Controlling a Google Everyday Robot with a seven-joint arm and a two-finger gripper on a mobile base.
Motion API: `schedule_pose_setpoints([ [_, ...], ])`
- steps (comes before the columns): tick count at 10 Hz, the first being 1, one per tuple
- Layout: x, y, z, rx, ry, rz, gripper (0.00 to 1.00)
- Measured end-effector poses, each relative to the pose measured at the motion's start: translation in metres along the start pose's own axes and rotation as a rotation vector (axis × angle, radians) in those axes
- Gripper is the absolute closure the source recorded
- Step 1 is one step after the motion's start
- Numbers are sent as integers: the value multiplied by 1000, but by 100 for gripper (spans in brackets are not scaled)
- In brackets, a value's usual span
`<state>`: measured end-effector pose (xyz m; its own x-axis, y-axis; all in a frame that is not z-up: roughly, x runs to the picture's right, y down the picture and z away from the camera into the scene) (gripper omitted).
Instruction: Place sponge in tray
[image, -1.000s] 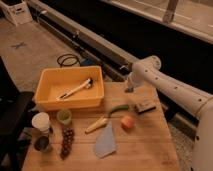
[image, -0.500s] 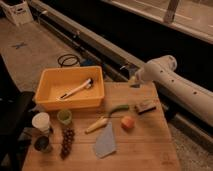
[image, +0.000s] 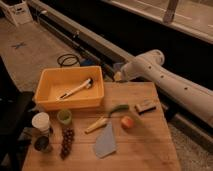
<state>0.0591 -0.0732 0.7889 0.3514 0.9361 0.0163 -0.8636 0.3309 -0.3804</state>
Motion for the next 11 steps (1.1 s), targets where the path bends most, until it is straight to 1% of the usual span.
schedule_pose_setpoints([
  [1,-10,16,3,-16,-7,-28,100],
  [3,-32,59,13,-64,-16,-97,100],
  [7,-33,61,13,-65,-16,-104,100],
  [9,-32,58,13,-62,-11,-103,100],
  [10,-34,59,17,-63,0,-123,100],
  [11,-37,66,27,-71,15,-151,100],
])
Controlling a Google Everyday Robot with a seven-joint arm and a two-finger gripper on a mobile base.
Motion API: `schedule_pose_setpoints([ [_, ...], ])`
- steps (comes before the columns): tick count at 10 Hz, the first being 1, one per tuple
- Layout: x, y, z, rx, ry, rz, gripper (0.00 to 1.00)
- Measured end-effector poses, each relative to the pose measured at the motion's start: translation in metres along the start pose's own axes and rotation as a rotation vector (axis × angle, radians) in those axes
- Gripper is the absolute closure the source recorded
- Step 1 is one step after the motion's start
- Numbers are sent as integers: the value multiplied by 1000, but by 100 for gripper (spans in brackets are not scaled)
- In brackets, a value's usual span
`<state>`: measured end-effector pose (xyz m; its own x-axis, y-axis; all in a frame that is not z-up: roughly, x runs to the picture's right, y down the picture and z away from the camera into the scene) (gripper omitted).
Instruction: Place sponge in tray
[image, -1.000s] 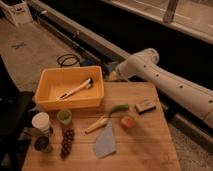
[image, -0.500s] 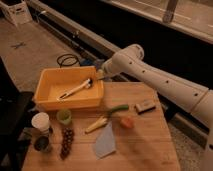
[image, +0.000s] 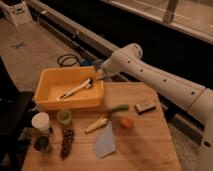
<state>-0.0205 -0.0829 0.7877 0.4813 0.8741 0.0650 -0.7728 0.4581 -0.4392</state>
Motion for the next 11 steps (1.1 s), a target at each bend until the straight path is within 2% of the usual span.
schedule_pose_setpoints([
  [2,-14,19,25,-23,24,-39,99],
  [4,-24,49,58,-68,65,-79,86],
  [6,-14,68,93,-117,122,-107,65],
  [8,-5,79,117,-146,169,-123,46],
  [9,-3,79,123,-146,182,-122,36],
  [10,-4,69,127,-126,191,-118,29],
  [11,-6,66,129,-119,196,-110,28],
])
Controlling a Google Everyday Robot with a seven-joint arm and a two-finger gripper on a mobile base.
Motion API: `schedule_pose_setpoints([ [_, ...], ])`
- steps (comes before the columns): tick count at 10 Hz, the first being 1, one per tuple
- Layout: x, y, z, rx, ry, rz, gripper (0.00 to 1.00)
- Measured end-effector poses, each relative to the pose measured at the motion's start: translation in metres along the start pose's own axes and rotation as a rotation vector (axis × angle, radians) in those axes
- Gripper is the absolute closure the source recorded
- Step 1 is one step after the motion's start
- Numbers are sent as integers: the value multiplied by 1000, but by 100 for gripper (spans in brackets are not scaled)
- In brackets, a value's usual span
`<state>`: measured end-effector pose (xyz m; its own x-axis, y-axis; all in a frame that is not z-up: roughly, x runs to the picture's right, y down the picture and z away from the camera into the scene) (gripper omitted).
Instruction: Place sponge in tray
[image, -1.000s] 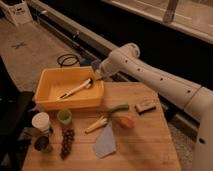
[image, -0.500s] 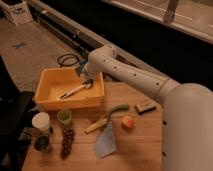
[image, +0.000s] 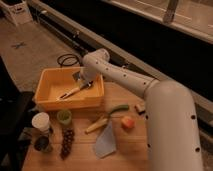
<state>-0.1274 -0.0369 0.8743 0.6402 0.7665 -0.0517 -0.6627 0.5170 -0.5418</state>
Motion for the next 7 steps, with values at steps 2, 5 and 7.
schedule_pose_setpoints([
  [2,11,-22,1,38,30,47,28],
  [5,23,-23,4,47,78,54,28],
  [7,31,-24,1,43,89,61,28],
])
